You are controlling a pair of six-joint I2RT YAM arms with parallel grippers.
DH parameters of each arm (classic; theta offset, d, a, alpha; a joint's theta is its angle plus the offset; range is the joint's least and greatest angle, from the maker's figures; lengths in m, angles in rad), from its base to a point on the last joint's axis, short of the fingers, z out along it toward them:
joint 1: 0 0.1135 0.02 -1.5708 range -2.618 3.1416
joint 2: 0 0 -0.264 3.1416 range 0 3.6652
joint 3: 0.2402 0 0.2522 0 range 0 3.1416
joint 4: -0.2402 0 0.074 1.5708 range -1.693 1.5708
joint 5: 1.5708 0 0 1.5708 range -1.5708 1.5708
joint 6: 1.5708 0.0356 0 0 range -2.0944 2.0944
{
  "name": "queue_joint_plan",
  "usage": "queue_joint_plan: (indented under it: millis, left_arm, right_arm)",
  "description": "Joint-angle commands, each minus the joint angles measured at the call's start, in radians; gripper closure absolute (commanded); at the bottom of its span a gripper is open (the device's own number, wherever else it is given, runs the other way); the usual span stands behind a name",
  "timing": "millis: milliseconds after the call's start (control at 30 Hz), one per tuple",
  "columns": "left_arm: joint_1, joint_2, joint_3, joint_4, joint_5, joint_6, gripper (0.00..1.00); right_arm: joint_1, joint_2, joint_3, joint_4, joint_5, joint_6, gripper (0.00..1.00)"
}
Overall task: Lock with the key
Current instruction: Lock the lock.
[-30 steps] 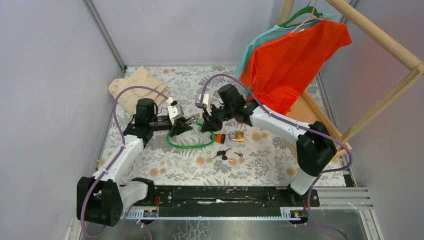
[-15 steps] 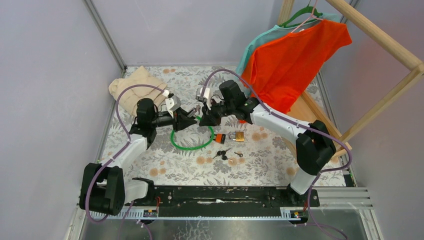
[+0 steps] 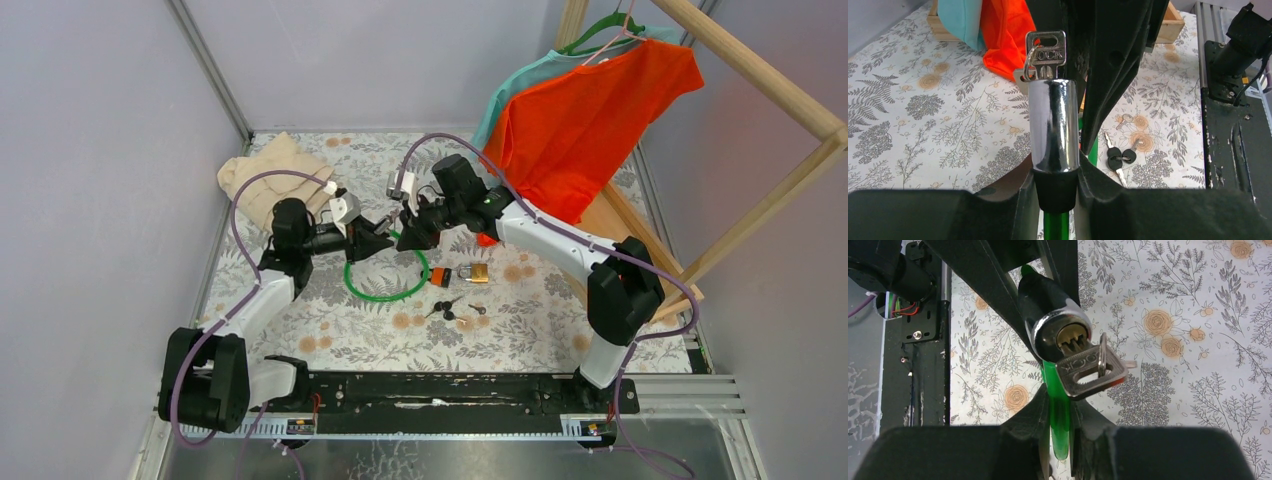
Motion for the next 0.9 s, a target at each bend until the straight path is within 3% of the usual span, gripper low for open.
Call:
queue_joint_plan:
  millis: [0,100,267,467,600,867]
  left_arm:
    - [-0.051,-0.037,0.074,-0.085,0.154,0.115,1.0]
    - [-0.058,-0.014,0.155,-0.238,0.155,0.24,1.0]
    - [-0.083,0.007,0.16,-0.241,0.159,0.253,1.0]
    - [-0.098,-0.018,0.06,-0.197,0.134,0.287,1.0]
    - [-0.101,-0.033,0.037,-0.317,0.122,0.411,1.0]
    - [-0.109,-0.048,0.027,-0.385,0.105,0.479,1.0]
  right_arm:
    - [0.007,-0.01,0.064,0.104,0.095,-0.016,0.91]
    - [0.007,0.0,0.129,0.065,0.11,-0.026,0.92]
    - [0.006,0.01,0.184,0.041,0.098,-0.015,0.94]
    - [0.007,-0.007,0.06,0.125,0.102,-0.026,0.94]
    - [0.006,-0.025,-0.001,0.163,0.09,-0.029,0.93]
    - [0.006,-0.047,-0.056,0.187,0.074,-0.004,0.81]
